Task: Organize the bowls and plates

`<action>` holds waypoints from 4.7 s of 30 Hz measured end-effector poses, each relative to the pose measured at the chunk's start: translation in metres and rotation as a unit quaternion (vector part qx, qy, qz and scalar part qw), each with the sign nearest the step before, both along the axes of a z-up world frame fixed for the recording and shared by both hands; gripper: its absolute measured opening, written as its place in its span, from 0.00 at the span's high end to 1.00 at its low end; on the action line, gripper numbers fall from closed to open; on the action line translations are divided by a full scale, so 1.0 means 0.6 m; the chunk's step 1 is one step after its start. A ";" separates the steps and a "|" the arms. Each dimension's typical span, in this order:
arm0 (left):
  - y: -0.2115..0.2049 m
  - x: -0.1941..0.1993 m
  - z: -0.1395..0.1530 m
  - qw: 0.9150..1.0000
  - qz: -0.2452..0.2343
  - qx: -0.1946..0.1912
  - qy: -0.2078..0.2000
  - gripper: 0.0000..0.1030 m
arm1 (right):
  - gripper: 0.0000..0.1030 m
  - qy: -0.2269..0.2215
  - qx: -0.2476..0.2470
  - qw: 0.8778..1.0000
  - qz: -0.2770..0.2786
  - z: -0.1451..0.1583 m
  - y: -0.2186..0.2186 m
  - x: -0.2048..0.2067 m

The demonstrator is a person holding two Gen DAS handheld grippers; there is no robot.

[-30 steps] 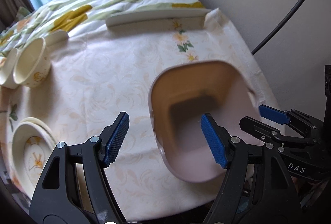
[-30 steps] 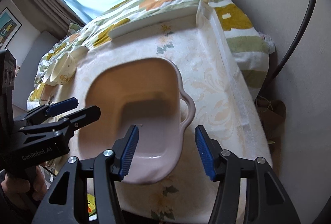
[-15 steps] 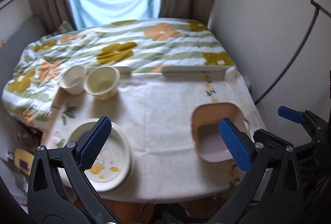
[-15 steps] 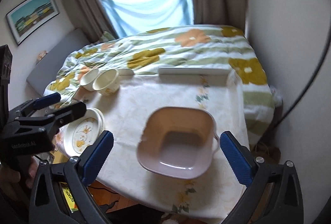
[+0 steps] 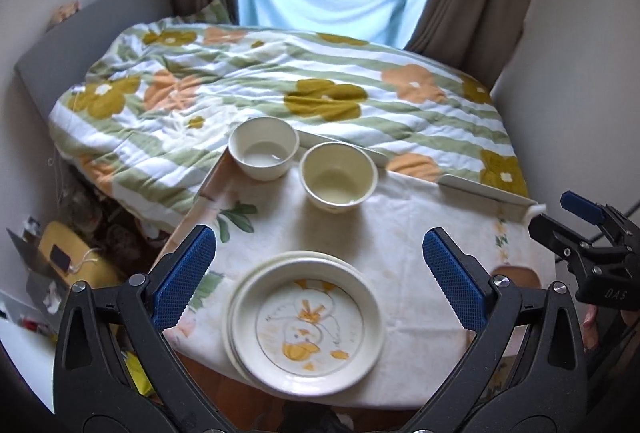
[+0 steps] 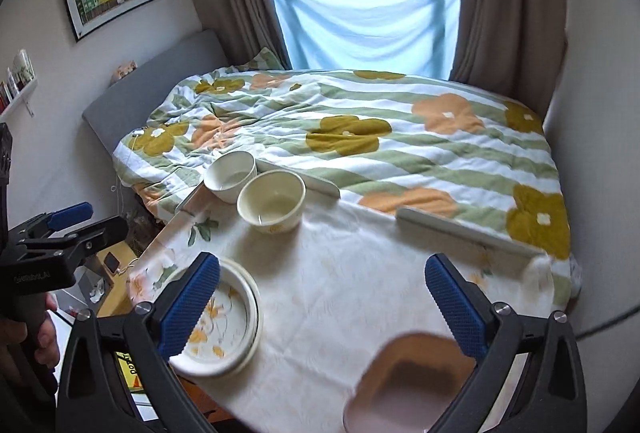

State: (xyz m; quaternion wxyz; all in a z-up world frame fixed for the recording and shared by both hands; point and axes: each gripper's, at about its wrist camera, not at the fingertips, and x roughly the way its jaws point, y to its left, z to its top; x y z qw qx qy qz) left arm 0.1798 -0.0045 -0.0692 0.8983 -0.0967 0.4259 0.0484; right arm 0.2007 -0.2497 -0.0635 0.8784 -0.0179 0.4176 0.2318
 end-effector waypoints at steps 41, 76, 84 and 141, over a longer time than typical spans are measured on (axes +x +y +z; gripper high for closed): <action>0.070 0.334 -0.316 0.976 -0.038 -0.115 0.178 0.85 | 0.84 0.264 0.016 0.964 0.020 -0.302 0.185 0.296; -0.375 0.050 -0.113 0.964 -0.234 -0.068 0.111 0.85 | 0.84 0.166 0.057 0.974 -0.143 -0.098 -0.243 -0.054; -0.446 0.026 -0.166 0.943 -0.288 -0.040 0.162 0.85 | 0.84 0.199 0.078 0.957 -0.193 -0.145 -0.298 -0.104; -0.472 0.026 -0.161 0.938 -0.325 0.020 0.121 0.79 | 0.84 0.186 0.009 0.962 -0.201 -0.172 -0.269 -0.168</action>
